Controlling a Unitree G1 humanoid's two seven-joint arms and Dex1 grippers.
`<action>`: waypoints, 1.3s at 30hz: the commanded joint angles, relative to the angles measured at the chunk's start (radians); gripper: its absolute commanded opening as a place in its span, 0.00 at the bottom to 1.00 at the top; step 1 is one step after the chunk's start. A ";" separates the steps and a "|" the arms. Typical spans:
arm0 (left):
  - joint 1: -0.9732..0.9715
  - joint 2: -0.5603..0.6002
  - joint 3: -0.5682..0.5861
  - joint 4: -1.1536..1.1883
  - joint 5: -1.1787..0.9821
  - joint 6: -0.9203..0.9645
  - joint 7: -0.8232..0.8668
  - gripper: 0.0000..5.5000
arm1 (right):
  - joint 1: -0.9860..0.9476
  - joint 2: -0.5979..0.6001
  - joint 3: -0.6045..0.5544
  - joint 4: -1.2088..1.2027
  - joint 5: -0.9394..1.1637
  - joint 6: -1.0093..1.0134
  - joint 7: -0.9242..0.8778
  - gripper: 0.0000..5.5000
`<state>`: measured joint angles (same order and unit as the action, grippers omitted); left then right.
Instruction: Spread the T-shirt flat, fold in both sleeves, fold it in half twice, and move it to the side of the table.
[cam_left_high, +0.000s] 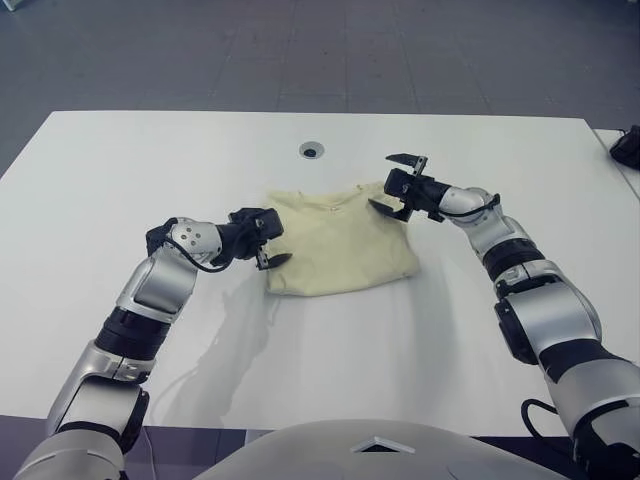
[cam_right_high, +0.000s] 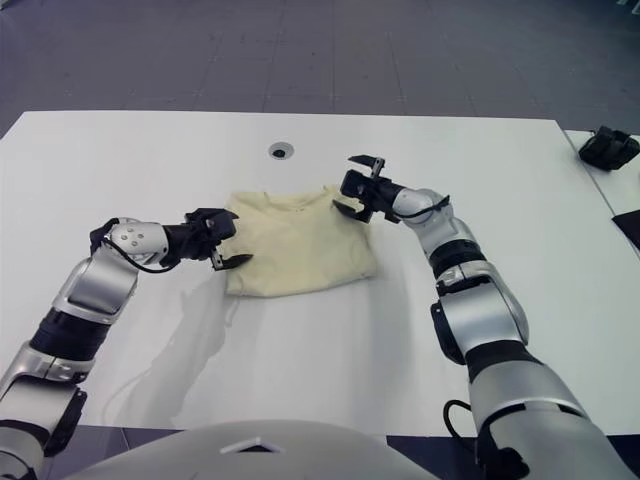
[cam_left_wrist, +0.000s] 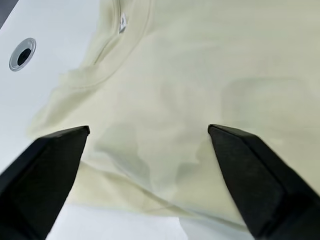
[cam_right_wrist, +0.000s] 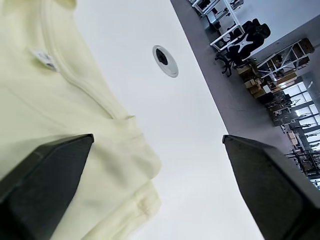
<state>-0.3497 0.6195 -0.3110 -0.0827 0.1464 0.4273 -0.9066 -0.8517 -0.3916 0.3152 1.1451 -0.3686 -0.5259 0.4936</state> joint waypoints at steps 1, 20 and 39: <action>0.019 0.086 -0.049 -0.034 0.030 -0.019 -0.073 0.95 | 0.053 -0.058 0.063 -0.002 -0.081 -0.026 -0.014 0.98; -0.545 -0.086 -0.173 0.837 0.170 -0.629 -0.045 0.98 | 0.548 -0.360 0.083 -1.415 0.365 0.539 0.592 0.98; -0.212 -0.032 0.103 0.226 -0.058 -0.269 -0.020 0.98 | -0.009 0.059 -0.035 -0.229 0.301 0.414 0.174 0.98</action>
<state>-0.6160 0.5989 -0.2447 0.2573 0.1152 0.0680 -0.9566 -0.7654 -0.3860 0.2841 0.6828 -0.0170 -0.0359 0.7278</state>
